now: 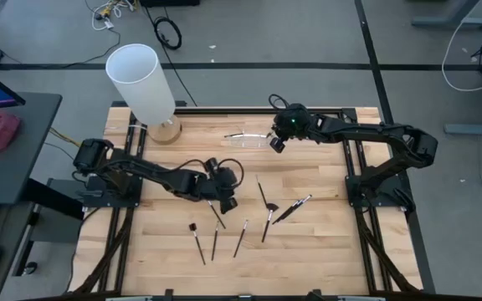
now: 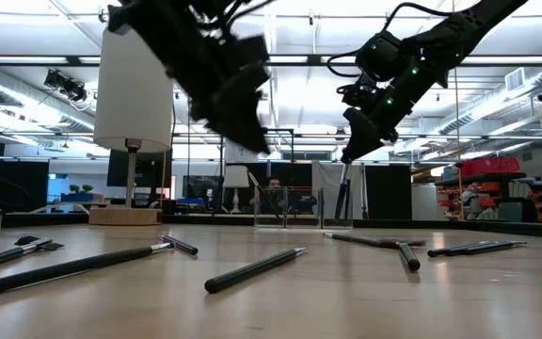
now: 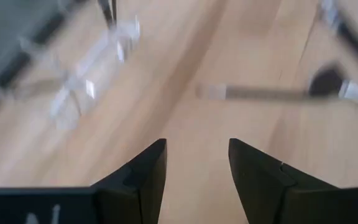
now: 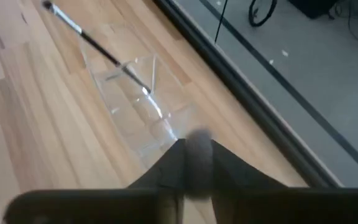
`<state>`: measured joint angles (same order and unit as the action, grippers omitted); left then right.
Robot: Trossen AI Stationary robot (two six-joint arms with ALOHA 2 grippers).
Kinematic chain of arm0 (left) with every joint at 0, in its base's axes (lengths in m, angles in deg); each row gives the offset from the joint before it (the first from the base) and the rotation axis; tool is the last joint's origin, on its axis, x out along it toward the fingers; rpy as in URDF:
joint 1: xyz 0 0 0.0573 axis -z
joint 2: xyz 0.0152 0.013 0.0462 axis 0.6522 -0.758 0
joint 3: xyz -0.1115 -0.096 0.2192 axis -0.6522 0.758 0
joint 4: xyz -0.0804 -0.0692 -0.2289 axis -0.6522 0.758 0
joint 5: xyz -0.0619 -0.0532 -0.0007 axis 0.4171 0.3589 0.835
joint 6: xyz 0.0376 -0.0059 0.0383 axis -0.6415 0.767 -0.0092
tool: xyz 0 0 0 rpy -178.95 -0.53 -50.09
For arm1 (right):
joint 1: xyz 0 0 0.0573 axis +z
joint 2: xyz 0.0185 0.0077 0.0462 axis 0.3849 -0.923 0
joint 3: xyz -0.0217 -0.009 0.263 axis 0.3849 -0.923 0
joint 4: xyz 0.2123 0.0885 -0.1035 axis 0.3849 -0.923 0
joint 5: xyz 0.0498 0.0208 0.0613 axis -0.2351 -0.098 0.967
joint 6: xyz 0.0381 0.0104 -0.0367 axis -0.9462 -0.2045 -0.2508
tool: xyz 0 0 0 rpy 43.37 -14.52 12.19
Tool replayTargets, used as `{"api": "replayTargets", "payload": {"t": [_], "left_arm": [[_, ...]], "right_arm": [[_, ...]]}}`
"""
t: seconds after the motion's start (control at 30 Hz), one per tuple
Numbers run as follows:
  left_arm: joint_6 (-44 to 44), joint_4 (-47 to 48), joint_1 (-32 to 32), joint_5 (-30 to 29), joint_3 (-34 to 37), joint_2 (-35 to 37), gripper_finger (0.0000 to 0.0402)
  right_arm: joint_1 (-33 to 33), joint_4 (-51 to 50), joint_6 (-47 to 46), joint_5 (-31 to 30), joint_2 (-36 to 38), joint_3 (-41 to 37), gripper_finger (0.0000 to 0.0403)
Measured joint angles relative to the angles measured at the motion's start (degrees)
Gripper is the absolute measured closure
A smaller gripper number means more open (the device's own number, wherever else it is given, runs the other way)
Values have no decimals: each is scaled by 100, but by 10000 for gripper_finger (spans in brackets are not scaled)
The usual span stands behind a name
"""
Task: Pick & Place Makeup Supplies
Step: Put the makeup brush into the transparent organizer
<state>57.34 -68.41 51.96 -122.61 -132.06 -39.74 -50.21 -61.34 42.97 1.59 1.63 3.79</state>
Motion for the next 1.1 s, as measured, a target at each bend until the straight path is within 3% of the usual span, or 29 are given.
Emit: {"api": "replayTargets", "payload": {"t": [0.13,0.23,0.37,0.57,0.83,1.1], "left_arm": [[326,862,173,652,0,0,225],[4,1275,377,1100,0,0,225],[-717,1611,643,1130,0,-42,225],[-1091,1643,737,1132,0,-322,225],[-1589,1672,698,1585,0,-666,225],[-1809,1591,547,1797,-9,-846,225]], "right_arm": [[6,224,146,-2,0,0,296],[79,347,172,-2,0,0,271],[321,357,275,-1,10,0,251],[978,389,470,3,25,0,250],[1861,616,356,2,55,0,260],[2416,656,273,5,55,0,260]]}}
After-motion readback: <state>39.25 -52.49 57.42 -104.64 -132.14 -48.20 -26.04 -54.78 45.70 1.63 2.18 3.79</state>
